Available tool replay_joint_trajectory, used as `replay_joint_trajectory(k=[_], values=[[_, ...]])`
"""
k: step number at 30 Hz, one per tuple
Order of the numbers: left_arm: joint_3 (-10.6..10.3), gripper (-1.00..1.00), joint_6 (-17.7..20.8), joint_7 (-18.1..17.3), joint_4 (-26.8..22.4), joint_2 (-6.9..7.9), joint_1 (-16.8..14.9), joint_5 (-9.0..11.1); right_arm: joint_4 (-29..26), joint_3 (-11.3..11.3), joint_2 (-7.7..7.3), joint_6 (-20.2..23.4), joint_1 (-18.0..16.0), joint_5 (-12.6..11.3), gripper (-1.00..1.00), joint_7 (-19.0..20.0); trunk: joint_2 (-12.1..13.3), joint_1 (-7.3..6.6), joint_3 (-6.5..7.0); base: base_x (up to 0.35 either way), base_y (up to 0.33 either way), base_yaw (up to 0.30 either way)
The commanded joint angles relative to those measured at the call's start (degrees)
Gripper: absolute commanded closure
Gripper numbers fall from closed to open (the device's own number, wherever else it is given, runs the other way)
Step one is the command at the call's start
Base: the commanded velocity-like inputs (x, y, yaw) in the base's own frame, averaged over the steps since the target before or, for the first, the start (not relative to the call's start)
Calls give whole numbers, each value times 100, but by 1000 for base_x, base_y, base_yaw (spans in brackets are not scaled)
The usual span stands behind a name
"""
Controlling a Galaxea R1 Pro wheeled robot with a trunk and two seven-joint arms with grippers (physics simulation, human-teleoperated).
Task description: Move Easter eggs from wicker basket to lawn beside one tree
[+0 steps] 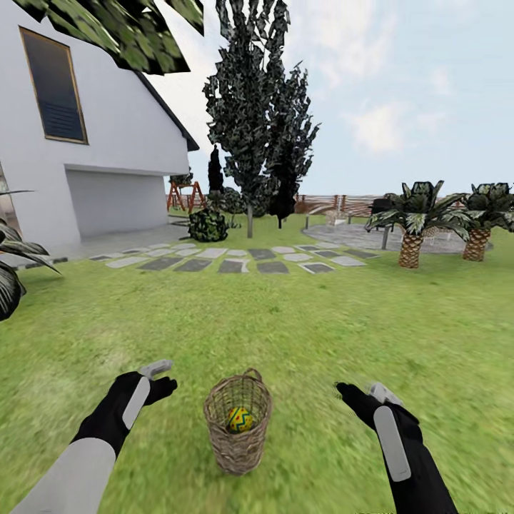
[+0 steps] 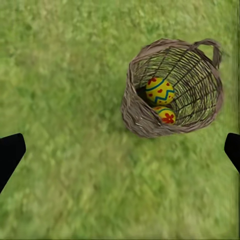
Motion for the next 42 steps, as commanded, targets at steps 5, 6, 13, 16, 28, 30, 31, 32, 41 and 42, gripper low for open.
replay_joint_trajectory(k=[5,6,13,16,28,30,31,32,41,42], values=[[-4,-100,19,8,-11,-66,-2,66,41,24,16,-67,-17,97,-100,-460,-6,1,27,0,0,-203],[-5,-100,19,3,-11,-74,-2,70,61,39,18,-65,-19,107,-100,-504,-6,1,34,0,0,-203],[-5,-100,18,-14,-11,-108,1,82,177,299,11,-35,-136,129,-100,-939,-6,1,83,0,0,-203],[-5,-100,18,-15,-9,-114,-1,79,199,515,15,-39,-150,130,-100,-1138,-6,1,103,0,0,-202],[-6,-100,26,-15,-8,-123,5,67,204,1054,27,-76,-156,129,-100,-1573,-6,1,151,0,-142,-104],[-5,-100,21,-20,-7,-118,5,67,207,1166,25,-80,-158,130,-100,-1576,-6,1,151,0,-237,-4],[-5,-100,20,-21,-9,-120,3,67,209,1178,25,-80,-159,130,-100,-1576,-6,1,151,0,-164,-2],[-5,-100,20,-22,-8,-118,4,67,214,1194,25,-80,-159,130,-100,-1575,-6,1,152,0,-105,-2],[-6,-100,18,-15,-10,-119,6,67,155,1233,32,-92,-151,134,-100,-1505,-6,1,152,0,-20,0],[-5,-100,18,-15,-10,-118,6,67,151,1236,37,-90,-151,133,-100,-1503,-6,1,152,0,0,0]])
